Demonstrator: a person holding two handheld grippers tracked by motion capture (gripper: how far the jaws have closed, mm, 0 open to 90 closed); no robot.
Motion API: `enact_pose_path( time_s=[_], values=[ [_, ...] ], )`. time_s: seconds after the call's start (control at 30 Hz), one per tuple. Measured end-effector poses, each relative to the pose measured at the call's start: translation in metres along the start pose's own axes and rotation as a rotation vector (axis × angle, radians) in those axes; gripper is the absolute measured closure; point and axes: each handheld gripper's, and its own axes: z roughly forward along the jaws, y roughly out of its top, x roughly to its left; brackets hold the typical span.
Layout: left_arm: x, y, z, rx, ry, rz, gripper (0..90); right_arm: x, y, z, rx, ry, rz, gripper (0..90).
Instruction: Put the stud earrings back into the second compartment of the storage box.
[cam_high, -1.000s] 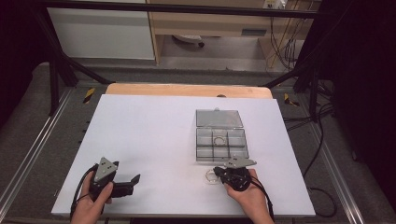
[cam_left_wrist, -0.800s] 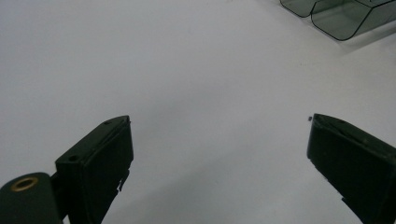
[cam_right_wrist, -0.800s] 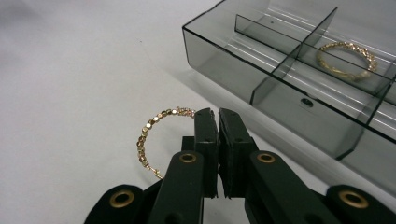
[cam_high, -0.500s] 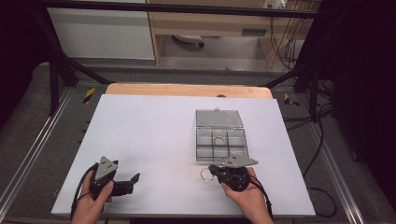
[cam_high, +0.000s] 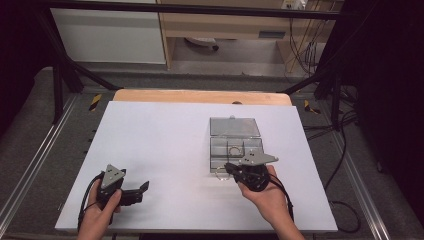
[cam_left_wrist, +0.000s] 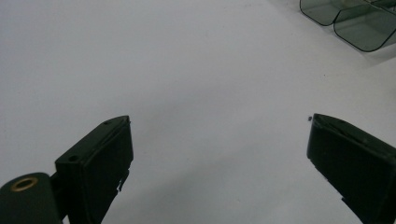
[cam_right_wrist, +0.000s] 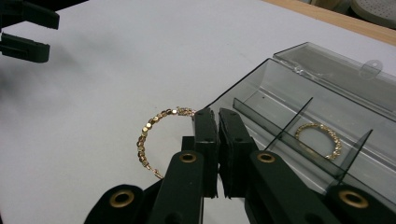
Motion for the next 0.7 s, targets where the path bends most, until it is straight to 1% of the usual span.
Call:
enact_pose_path(
  time_s=[0.03, 0.07, 0.13, 0.17, 0.23, 0.27, 0.3, 0.33, 0.4, 0.57, 0.67, 0.7],
  values=[
    [0.001, 0.002, 0.001, -0.003, 0.001, -0.003, 7.4, -0.004, 0.003, 0.000, -0.002, -0.002, 0.007, 87.3],
    [0.004, 0.004, 0.001, -0.033, 0.016, -0.033, 7.5, -0.006, 0.004, 0.001, 0.000, -0.001, 0.009, 87.2],
    [0.005, 0.005, 0.001, -0.037, 0.018, -0.039, 8.0, -0.009, 0.007, 0.003, 0.004, -0.003, 0.013, 87.2],
    [0.005, 0.005, 0.001, -0.038, 0.026, -0.042, 8.0, -0.009, 0.007, 0.003, 0.004, -0.003, 0.013, 87.2],
    [0.003, 0.006, 0.000, -0.042, 0.025, -0.026, 8.5, -0.012, 0.011, 0.005, 0.007, -0.006, 0.014, 87.2],
    [0.002, 0.006, -0.001, -0.040, 0.017, -0.016, 7.5, -0.013, 0.016, 0.006, 0.002, -0.013, 0.008, 87.2],
    [0.000, 0.006, -0.001, -0.038, 0.012, -0.007, 7.5, -0.013, 0.016, 0.006, 0.002, -0.013, 0.008, 87.2],
    [-0.001, 0.006, -0.001, -0.033, 0.010, 0.002, 7.1, -0.014, 0.022, 0.007, -0.007, -0.015, -0.002, 87.3],
    [-0.001, 0.005, -0.001, -0.027, 0.010, 0.004, 7.1, -0.016, 0.027, 0.007, -0.013, -0.022, -0.008, 87.3],
    [0.002, 0.000, -0.006, -0.006, 0.006, -0.002, 7.5, -0.028, 0.040, 0.007, -0.024, -0.048, 0.013, 87.3],
    [0.001, -0.001, -0.007, -0.006, 0.010, -0.004, 7.4, -0.036, 0.047, 0.009, -0.024, -0.060, 0.025, 87.2],
    [0.001, -0.001, -0.007, -0.009, 0.011, -0.005, 7.4, -0.036, 0.047, 0.009, -0.024, -0.060, 0.025, 87.2]
  ],
)
